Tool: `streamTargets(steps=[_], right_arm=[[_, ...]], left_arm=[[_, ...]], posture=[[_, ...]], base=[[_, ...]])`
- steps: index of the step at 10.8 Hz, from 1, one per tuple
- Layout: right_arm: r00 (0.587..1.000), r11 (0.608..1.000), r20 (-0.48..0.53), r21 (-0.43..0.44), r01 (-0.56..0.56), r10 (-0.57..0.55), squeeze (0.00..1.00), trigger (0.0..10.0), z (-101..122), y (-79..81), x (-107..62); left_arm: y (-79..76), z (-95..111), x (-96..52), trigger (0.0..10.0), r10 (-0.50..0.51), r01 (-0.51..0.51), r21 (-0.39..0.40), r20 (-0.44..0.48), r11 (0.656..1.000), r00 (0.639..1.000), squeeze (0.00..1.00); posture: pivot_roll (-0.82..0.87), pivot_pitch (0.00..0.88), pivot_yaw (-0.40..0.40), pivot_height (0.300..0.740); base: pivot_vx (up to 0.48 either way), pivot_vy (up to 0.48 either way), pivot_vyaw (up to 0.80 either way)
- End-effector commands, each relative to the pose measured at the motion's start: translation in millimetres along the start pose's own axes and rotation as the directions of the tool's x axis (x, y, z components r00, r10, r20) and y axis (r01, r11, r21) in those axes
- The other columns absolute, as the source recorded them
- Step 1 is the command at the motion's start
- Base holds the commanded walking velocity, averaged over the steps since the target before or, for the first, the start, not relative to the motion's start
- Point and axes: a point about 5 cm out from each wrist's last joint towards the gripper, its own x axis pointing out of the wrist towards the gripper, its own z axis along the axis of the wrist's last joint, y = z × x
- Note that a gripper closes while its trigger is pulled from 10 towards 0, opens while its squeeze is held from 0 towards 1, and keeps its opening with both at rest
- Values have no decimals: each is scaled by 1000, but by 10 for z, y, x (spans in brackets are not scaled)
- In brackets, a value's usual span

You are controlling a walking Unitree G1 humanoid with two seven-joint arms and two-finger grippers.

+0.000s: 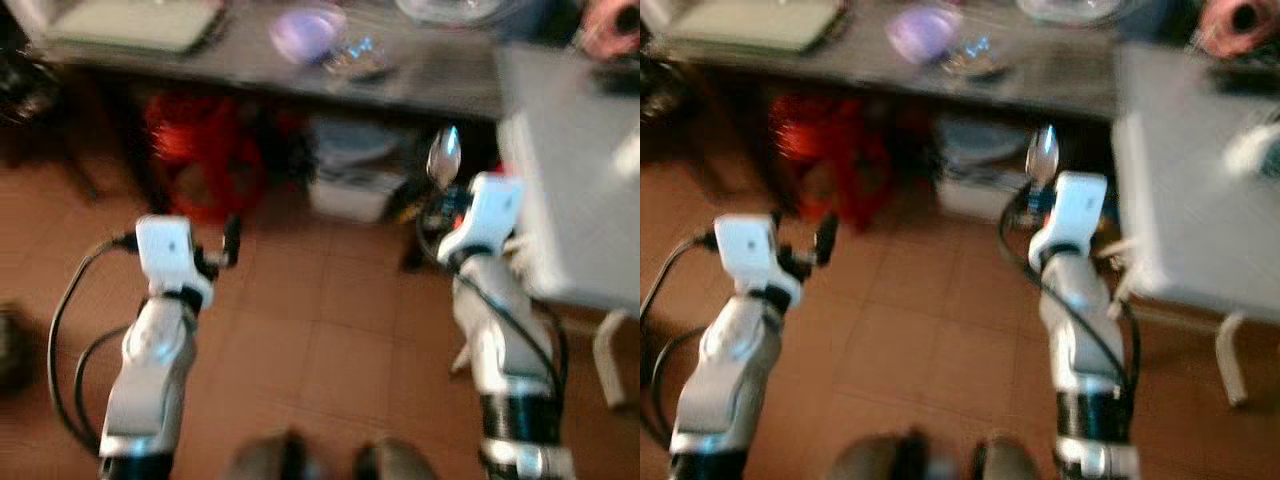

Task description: Setting the table

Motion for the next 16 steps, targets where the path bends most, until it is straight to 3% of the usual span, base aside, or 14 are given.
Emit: streamTargets(steps=[1,6,16], right_arm=[[1000,1000,-2,-9,22,-22,0,10000,2,-59,-4],[1000,1000,-6,-15,22,-22,0,10000,12,-54,31],[1000,1000,4,-14,22,-22,0,10000,21,-32,86]], left_arm=[[-37,-2,0,10000,-18,18,8,1,1000,1000,0],[-127,-15,-15,10000,-56,56,-4,5,998,998,0],[-235,-47,-57,10000,-116,115,-3,-14,993,993,0]], posture=[[-20,133,22,740],[-20,132,18,740],[-14,132,20,740]], base=[[480,0,0],[480,0,-698],[480,0,0]])
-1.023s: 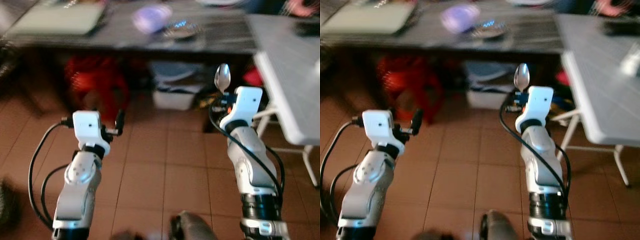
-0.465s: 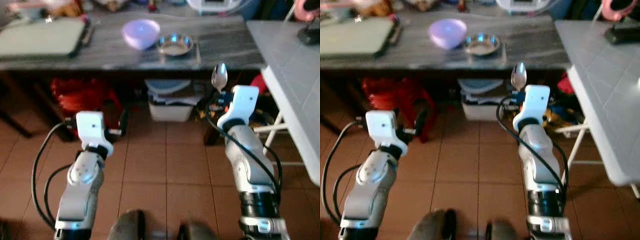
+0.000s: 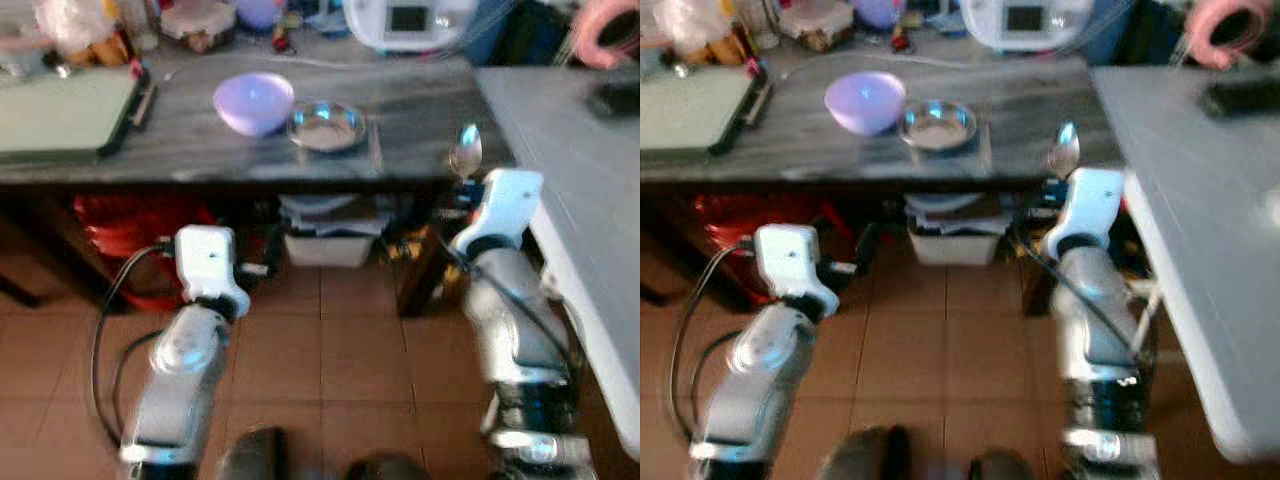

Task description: Setting the table

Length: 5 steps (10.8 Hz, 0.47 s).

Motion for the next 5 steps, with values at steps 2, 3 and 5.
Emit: streamTargets(steps=[2,3,5], right_arm=[[1000,1000,22,-8,-2,2,0,10000,47,-15,21],[1000,1000,26,-6,-4,4,0,10000,53,-15,22],[999,1000,32,-16,8,-8,0,10000,54,-38,24]], left_arm=[[16,3,-6,10000,19,-19,8,-3,1000,1000,0],[20,1,-6,10000,22,-22,8,-4,1000,1000,0],[22,0,-22,10000,24,-24,12,-2,1000,1000,0]], posture=[[-14,130,20,740],[-14,129,21,740],[-11,129,19,740]], base=[[480,0,0],[469,0,0],[465,0,0]])
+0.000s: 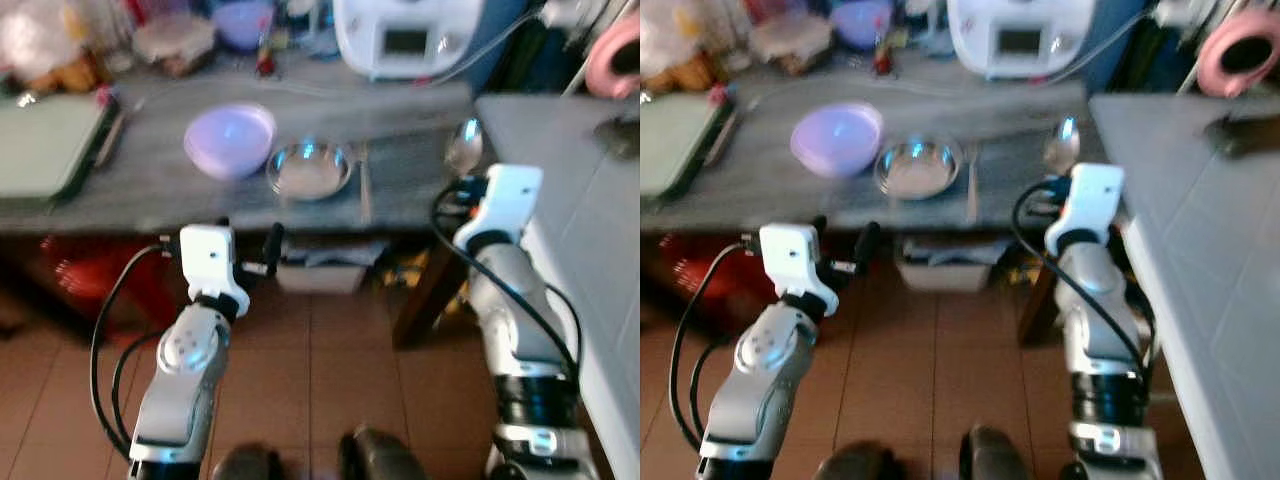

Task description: Setting the table

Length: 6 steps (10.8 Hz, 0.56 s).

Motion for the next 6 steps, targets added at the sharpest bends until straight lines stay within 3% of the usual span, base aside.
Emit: streamTargets(steps=[1,6], right_arm=[[1000,1000,14,9,-17,17,0,10000,22,76,9],[996,991,-89,124,42,-31,0,10000,-139,9,116]], left_arm=[[88,3,-43,10000,33,-33,23,-2,999,999,0],[269,39,-152,10000,124,-125,58,5,991,992,0]], posture=[[-10,130,20,740],[21,166,26,740]], base=[[424,0,0],[0,0,0]])
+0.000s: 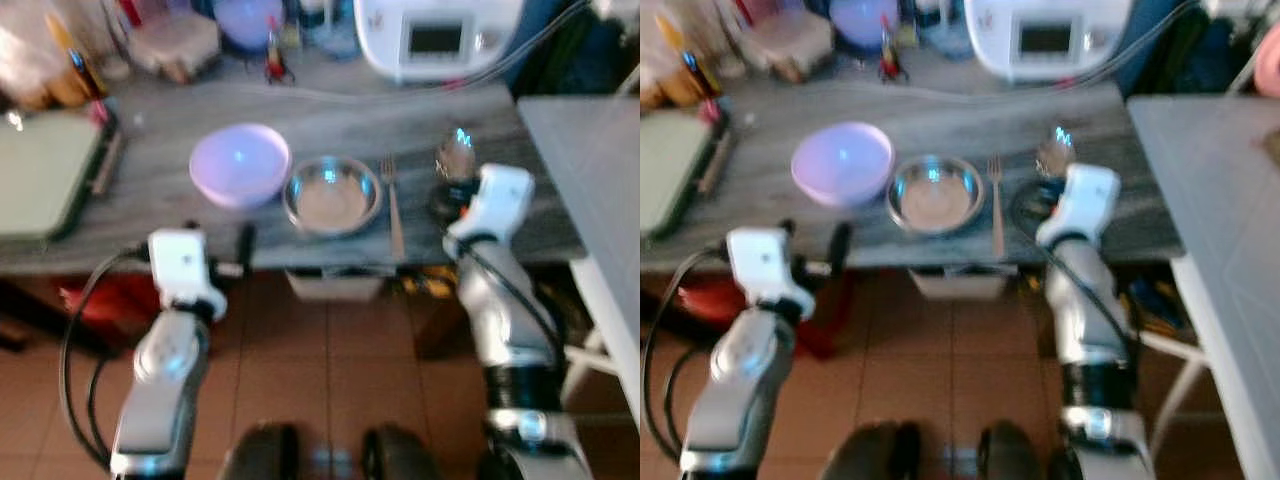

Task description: Setting the table

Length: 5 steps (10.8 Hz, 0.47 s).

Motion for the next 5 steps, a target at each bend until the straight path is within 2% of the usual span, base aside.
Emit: streamTargets(steps=[1,5], right_arm=[[1000,999,-2,34,-10,11,0,10000,25,69,32],[998,997,-58,65,-37,40,0,10000,-65,108,104]], left_arm=[[82,-2,-60,10000,26,-26,20,-12,999,1000,0],[112,14,-122,10000,34,-33,32,-24,999,999,0]], posture=[[27,176,30,740],[45,205,39,740]], base=[[0,0,0],[0,0,0]])
